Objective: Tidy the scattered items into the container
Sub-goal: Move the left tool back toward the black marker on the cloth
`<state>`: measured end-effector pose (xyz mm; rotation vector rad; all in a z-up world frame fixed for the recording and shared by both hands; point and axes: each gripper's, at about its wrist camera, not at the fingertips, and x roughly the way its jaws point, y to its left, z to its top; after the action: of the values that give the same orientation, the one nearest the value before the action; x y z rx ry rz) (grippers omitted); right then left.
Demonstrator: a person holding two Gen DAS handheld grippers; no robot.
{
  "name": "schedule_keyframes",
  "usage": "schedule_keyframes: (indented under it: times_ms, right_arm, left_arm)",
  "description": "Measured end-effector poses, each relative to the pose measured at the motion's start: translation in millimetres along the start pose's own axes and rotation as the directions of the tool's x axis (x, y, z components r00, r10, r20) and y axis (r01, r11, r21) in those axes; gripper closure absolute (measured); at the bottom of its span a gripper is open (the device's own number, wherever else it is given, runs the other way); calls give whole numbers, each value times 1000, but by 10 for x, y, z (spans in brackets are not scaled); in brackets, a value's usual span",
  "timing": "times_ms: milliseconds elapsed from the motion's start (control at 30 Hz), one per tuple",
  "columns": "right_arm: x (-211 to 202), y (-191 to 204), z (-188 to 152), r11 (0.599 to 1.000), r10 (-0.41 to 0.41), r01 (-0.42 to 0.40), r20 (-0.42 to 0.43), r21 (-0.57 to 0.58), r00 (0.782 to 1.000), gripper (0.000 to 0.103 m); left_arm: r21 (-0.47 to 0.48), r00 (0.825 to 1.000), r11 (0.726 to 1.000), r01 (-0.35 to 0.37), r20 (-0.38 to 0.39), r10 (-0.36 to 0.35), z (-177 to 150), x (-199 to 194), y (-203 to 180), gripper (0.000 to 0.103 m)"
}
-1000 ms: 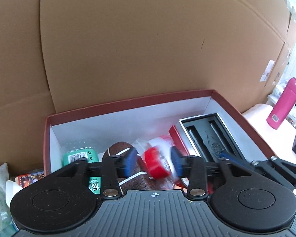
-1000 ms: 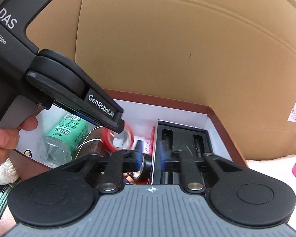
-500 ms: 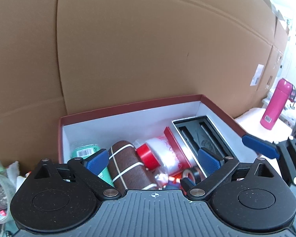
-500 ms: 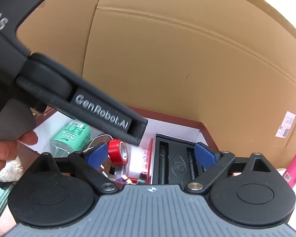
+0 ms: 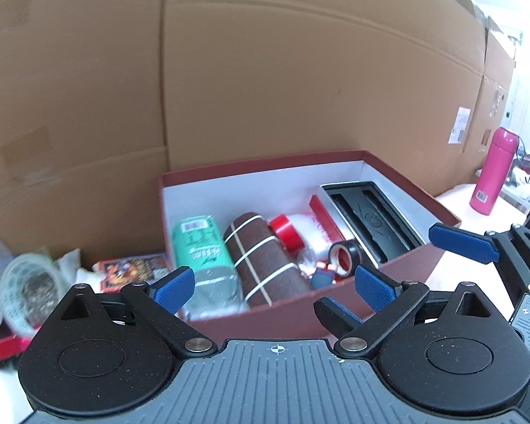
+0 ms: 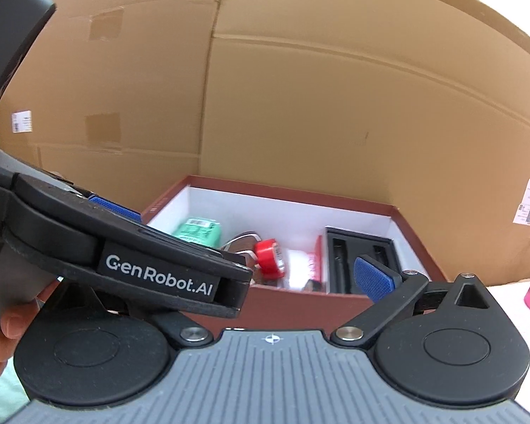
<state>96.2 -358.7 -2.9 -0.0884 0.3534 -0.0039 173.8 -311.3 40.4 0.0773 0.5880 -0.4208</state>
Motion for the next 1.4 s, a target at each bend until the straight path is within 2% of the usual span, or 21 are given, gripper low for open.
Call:
schedule_keyframes:
  times_ms: [433,800,933,1067,1267,1400]
  right_arm:
    - [-402,583,-220,994,110,-111,-24,-16,994,2]
    - [-468,1191,-475,969,245,-247,-76,-28,967,2]
    - [-450,1371,-526,964,251,-257,-93,-64,963,2]
    - [-403,1487,-532,961,256,-265,-109,-79,960,2]
    - [-328,1620,-558,958,239,-255,-130,-128,962,5]
    - [-249,1658,-568,956,243,-263,-155,-132,958,9]
  left_arm:
    - [-129,999,990,-49,17,52,-625,-640,373,0]
    - [-165,991,977,-137,-8,137,-1213,-993,815,0]
    - [-172,983,968,-181,-19,180,-1346,-1076,1032,0]
    - [-225,979,953,-204,-38,200,-1443,-1098,1308,1]
    - [-240,978,948,-207,-72,195,-1502,-1004,1519,12]
    - [-269,980,944,-191,-113,166,-1537,-893,1632,22]
